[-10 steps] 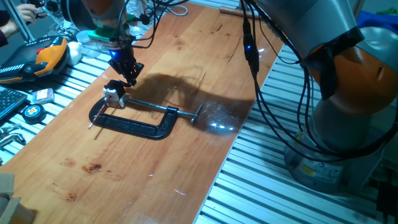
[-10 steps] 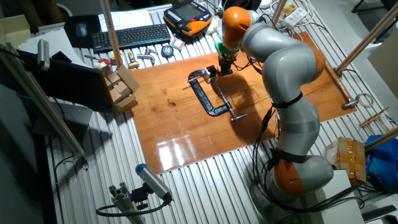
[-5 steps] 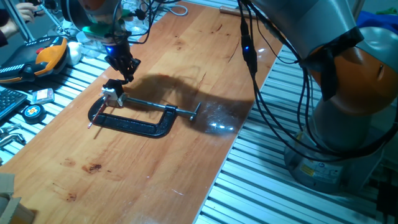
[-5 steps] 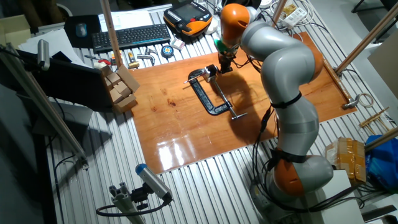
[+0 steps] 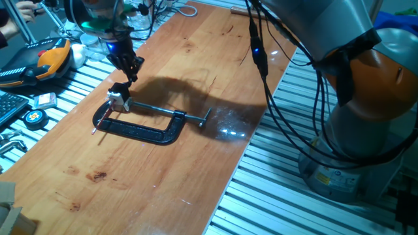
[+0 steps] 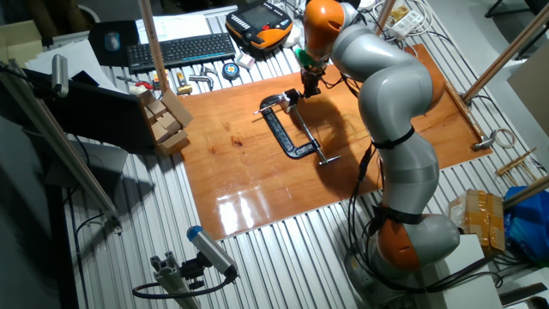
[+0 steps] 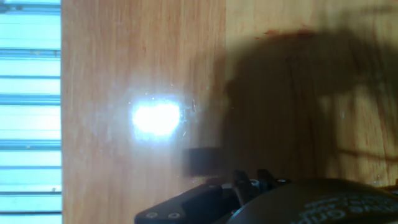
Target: Sharpen the pencil with a pencil sharpener
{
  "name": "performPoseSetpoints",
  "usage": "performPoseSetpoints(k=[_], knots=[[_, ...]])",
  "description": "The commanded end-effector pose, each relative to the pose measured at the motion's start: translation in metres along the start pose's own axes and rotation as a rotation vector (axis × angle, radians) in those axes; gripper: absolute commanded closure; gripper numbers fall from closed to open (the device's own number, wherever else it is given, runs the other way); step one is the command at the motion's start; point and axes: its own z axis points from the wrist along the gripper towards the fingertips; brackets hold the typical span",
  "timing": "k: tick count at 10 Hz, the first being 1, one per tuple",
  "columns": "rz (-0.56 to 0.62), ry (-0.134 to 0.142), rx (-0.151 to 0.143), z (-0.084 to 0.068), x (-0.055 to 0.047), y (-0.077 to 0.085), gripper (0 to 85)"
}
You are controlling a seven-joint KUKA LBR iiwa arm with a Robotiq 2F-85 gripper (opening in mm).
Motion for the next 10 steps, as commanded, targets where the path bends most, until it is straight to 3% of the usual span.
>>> performPoseSetpoints(k=[1, 5, 10], knots=[[-0.002, -0.003, -0.001, -0.001, 0.0, 0.002, 85.0], [-0.012, -0.009, -0.012, 0.0, 0.0, 0.014, 85.0], [-0.023, -0.046, -0.015, -0.005, 0.002, 0.025, 85.0]])
